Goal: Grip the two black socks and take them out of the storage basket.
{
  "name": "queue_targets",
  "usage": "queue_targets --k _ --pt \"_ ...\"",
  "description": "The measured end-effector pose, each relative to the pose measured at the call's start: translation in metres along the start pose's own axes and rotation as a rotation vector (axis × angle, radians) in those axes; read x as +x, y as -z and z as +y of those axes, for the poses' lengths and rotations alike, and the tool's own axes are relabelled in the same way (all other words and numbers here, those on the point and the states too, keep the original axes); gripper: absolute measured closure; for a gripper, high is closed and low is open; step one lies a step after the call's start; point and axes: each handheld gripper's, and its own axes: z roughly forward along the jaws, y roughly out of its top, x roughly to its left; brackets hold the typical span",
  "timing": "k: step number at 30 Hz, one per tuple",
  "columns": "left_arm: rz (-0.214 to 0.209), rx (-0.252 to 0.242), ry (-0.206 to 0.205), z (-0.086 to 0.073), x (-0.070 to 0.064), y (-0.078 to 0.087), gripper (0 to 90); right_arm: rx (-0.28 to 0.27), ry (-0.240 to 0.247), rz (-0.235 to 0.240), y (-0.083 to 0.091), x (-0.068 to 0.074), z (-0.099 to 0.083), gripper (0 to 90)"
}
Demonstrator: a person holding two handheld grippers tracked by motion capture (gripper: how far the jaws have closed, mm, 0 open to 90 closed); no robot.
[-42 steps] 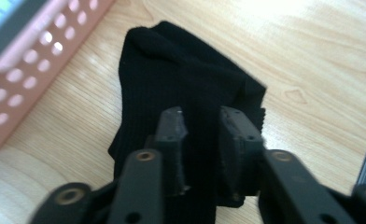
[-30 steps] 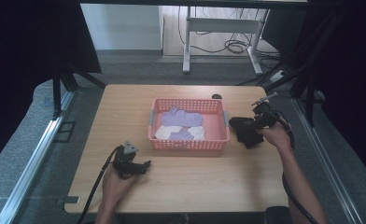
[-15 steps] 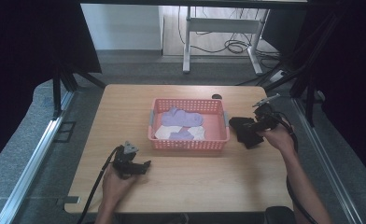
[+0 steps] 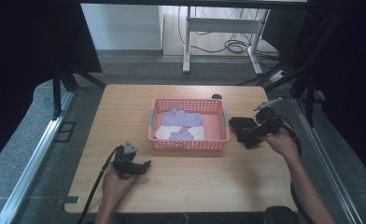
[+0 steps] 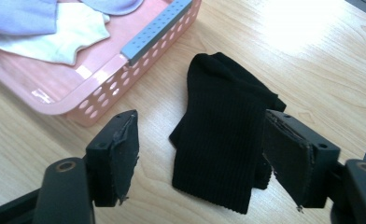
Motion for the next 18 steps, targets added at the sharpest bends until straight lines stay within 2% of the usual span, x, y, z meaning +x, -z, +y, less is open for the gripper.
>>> queue_targets --k 8,18 --pt "0.000 0.000 -0.001 0.000 0.000 0.000 12.6 -0.012 0.012 0.020 0.007 0.011 -0.006 24.7" --pt "0.000 0.000 -0.003 0.000 0.000 0.000 12.7 -0.037 0.053 0.039 0.017 0.030 -0.010 22.1"
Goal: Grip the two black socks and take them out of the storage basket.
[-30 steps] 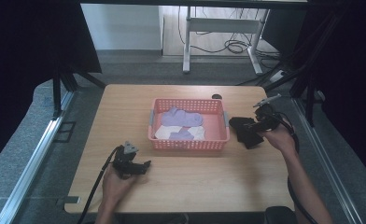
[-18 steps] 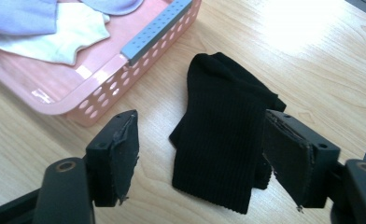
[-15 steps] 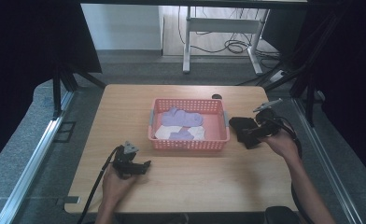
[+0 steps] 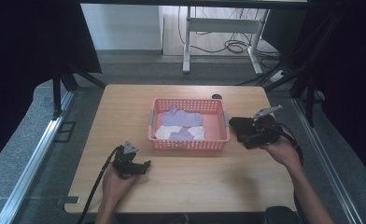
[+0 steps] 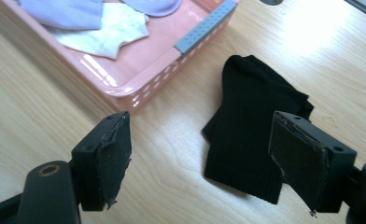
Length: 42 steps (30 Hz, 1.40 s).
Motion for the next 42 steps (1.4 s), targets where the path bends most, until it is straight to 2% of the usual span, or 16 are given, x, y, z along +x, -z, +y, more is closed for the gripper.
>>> queue_targets --k 11,18,31,36,42 --pt "0.001 -0.001 -0.003 0.000 0.000 0.000 12.7 -0.015 0.034 0.041 -0.002 0.020 -0.003 20.9" --pt "0.001 0.000 -0.003 0.000 0.000 0.000 12.7 -0.012 0.044 0.074 -0.010 0.031 -0.008 20.5" --pt "0.001 0.000 -0.001 0.000 0.000 0.000 12.7 -0.001 0.068 0.116 -0.033 0.050 -0.020 19.1" --pt "0.001 -0.001 0.003 0.000 0.000 0.000 12.7 0.000 0.062 0.132 -0.045 0.056 -0.027 18.0" --pt "0.000 -0.003 0.006 0.000 -0.001 0.000 12.7 0.016 0.058 0.132 -0.057 0.061 -0.036 15.8"
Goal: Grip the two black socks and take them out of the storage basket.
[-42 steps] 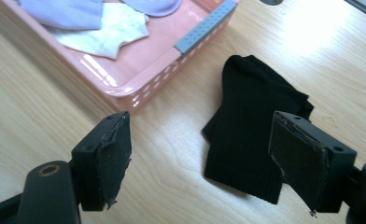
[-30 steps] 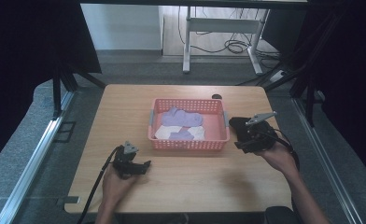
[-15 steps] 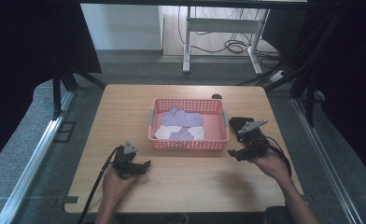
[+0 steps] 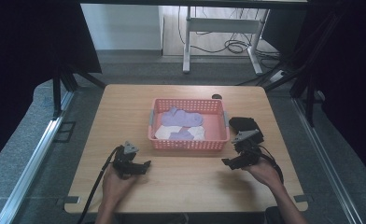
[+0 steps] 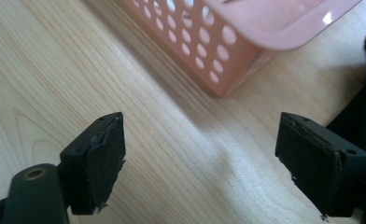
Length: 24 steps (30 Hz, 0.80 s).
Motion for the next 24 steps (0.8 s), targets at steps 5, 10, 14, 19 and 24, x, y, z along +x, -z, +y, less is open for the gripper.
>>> queue_targets --k 5,10,14,19,24 --pt "0.000 -0.001 0.000 0.000 0.000 0.000 12.7 0.001 -0.010 0.006 -0.010 0.003 -0.008 14.7" --pt "0.000 -0.002 -0.001 0.000 0.000 0.000 12.7 0.001 -0.012 0.010 -0.020 0.006 -0.015 14.1" --pt "0.000 -0.002 -0.001 0.000 0.000 0.000 12.7 -0.002 -0.010 0.021 -0.026 0.008 -0.019 13.9" --pt "0.000 -0.002 -0.001 0.000 0.000 0.000 12.7 -0.002 -0.014 0.026 -0.031 0.008 -0.024 13.3" --pt "0.001 -0.002 -0.001 0.000 0.000 0.000 12.7 -0.036 -0.020 0.038 -0.037 0.010 -0.030 10.5"
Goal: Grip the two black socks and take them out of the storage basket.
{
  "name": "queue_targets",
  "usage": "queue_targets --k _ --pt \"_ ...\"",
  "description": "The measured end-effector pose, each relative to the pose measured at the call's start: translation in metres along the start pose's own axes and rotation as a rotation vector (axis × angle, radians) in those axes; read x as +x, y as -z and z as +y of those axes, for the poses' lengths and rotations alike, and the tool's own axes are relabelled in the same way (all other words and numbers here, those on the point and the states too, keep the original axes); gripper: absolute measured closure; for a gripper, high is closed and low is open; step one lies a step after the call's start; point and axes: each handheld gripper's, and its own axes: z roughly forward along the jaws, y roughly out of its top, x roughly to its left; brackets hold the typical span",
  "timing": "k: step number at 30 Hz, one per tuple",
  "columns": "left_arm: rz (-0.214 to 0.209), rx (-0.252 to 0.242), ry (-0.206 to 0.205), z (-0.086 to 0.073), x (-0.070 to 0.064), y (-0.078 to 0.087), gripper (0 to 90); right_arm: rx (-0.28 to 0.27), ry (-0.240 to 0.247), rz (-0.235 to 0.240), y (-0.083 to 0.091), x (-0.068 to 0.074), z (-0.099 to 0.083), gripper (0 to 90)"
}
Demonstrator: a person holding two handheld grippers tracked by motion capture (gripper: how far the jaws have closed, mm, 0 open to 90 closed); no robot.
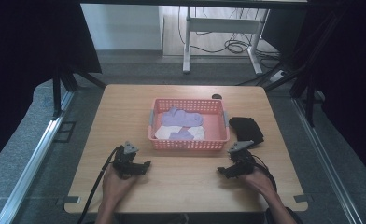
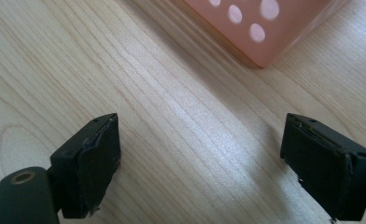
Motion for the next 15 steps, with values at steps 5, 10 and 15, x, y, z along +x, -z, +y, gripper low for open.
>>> queue_targets --k 5,10,15 --pt "0.000 0.000 -0.001 0.000 0.000 0.000 12.7 -0.040 0.006 0.004 -0.003 -0.001 -0.004 5.0" --pt "0.000 0.000 0.000 0.000 0.000 0.000 12.7 -0.113 0.001 0.002 -0.007 -0.001 -0.012 0.0" --pt "0.000 0.000 0.000 0.000 0.000 0.000 12.7 -0.113 0.001 0.001 -0.007 -0.001 -0.012 0.0"
